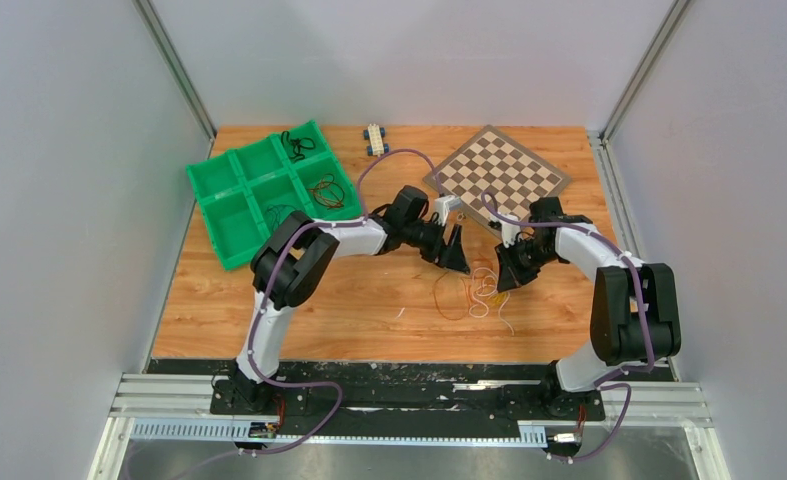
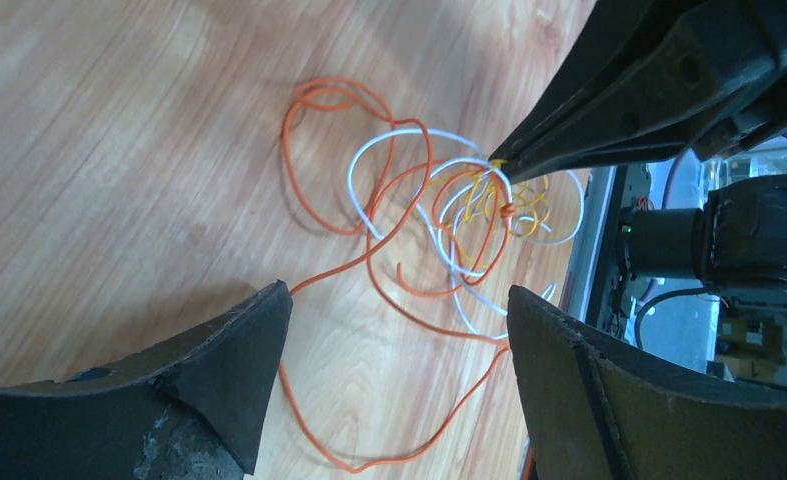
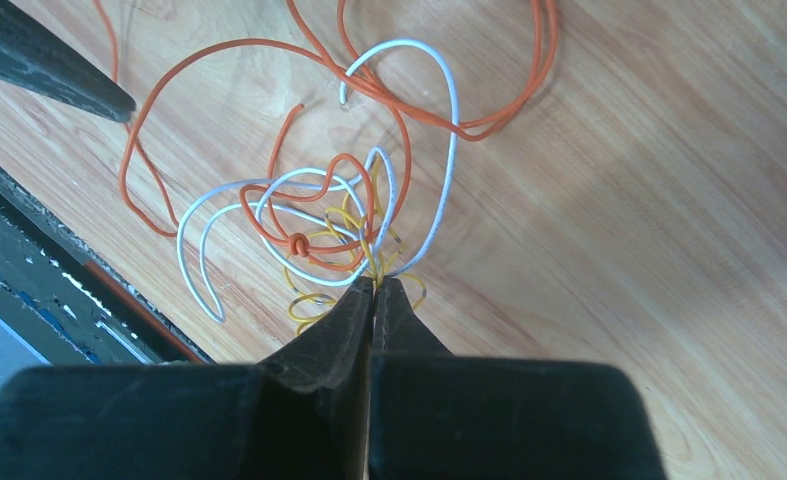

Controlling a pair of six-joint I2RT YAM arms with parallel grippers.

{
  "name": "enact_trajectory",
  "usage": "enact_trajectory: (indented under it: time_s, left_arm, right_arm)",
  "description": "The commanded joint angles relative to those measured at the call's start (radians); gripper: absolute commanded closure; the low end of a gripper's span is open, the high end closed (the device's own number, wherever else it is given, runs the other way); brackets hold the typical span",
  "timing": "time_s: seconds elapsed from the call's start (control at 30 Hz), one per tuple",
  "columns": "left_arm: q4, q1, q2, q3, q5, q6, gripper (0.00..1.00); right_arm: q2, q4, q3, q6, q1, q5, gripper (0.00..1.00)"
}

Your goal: Untangle the cables

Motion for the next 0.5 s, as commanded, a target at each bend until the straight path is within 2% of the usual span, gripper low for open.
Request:
enact_trajectory:
  time_s: [0.0,0.1,0.27,0.33,0.47]
  left_arm:
    - [0.104,-0.012,0.009,0.031,-0.022,-0.006,0.13]
    - [0.218,-0.004,-0.014,0.004,0.007,-0.034,0.12]
    - [0.219,0.003,0.006,0.043,-0.005,-0.038,0.13]
    - [0.193,0.002,0.031,0.072,-0.028,-0.038,0.13]
    - [0.029,-0.022,0.090,0.148,-0.030,0.042,0.15]
  right_arm:
    - [-0.020,-0.006,0.030,-0.010,-0.004,-0.024,1.00]
    - [-0.021,-0.011,0.027,-0.015,-0.004,-0.018,1.00]
    - [-0.017,-0.014,0.029,-0.014,-0.004,-0.019,1.00]
    - [-0.016,-0.014,0.031,-0.013,-0.005,-0.018,1.00]
    - [-0.007,-0.013,0.043,-0.009,-0.006,-0.018,1.00]
